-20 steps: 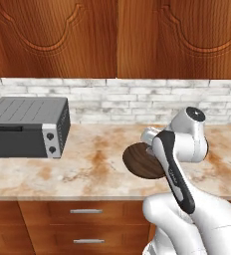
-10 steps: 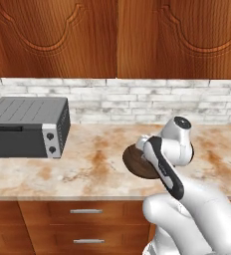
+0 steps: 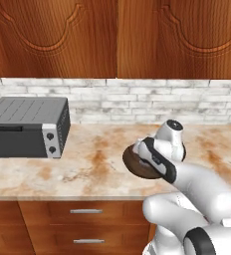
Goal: Take the peach, potato, and eggplant from the freezer and place them in the bowl on the counter.
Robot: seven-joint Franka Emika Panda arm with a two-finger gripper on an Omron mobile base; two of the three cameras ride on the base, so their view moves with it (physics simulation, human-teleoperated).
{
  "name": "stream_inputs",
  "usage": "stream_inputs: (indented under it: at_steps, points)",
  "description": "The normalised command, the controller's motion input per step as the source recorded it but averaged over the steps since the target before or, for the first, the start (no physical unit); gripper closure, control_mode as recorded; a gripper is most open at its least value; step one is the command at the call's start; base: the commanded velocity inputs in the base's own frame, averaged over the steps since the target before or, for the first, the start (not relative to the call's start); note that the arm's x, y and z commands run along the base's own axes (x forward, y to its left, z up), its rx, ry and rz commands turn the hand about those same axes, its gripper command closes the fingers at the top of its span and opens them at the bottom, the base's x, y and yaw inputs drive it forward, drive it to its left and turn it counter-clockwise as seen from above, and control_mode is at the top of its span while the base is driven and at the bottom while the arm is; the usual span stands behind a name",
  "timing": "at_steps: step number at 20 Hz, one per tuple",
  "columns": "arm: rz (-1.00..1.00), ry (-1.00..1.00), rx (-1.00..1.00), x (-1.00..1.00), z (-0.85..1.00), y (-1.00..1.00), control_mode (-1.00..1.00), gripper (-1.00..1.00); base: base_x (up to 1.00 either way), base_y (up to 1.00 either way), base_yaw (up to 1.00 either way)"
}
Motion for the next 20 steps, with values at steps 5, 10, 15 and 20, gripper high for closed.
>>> stream_inputs:
  at_steps: [5,10,15,20]
  points:
    - [0.0,0.01,0.0,0.24,-0.22,0.0,-1.0,1.0,0.0,0.0,0.0]
    - [0.0,0.0,0.0,0.24,-0.29,-0.03,-1.0,1.0,0.0,0.0,0.0]
    - [0.0,0.0,0.0,0.2,-0.32,-0.02,-1.0,1.0,0.0,0.0,0.0]
    - [0.0,0.0,0.0,0.12,-0.31,0.0,-1.0,-1.0,0.0,0.0,0.0]
